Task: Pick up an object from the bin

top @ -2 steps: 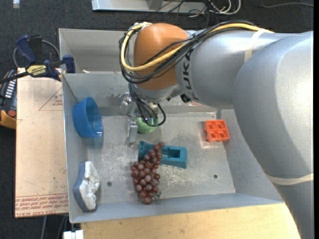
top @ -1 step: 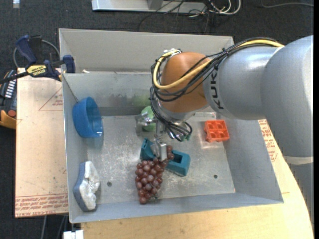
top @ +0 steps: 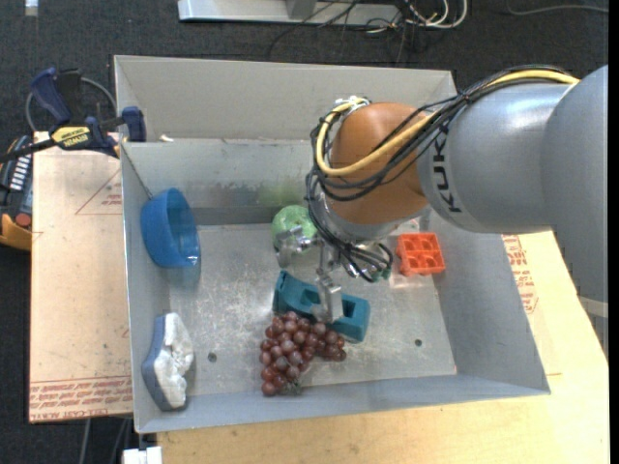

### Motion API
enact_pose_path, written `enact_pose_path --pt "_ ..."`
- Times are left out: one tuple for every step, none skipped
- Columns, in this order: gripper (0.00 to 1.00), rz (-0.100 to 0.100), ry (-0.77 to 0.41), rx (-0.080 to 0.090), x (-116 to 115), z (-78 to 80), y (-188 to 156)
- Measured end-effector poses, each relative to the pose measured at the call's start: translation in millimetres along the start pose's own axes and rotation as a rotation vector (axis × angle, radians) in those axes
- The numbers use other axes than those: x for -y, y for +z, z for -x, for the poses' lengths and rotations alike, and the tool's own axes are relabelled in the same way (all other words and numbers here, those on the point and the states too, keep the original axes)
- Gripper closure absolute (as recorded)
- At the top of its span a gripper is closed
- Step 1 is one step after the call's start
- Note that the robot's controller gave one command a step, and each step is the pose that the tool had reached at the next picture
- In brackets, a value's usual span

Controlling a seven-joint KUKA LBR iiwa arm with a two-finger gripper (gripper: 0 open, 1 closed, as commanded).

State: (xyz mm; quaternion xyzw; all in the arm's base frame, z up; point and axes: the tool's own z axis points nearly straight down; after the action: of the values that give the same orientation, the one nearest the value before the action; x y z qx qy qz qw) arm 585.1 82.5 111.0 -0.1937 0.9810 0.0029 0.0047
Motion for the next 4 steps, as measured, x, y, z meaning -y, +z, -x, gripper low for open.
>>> enact_pose_path --pt "0.0 0.002 -0.511 0.013 -25 2.6 9" --pt "0.0 0.004 -0.345 0.023 -7 -11.1 30" --pt "1.0 -0.02 -0.832 0.067 -29 -27.1 28" --pt "1.0 -0.02 -0.832 0.067 -29 -27.1 28"
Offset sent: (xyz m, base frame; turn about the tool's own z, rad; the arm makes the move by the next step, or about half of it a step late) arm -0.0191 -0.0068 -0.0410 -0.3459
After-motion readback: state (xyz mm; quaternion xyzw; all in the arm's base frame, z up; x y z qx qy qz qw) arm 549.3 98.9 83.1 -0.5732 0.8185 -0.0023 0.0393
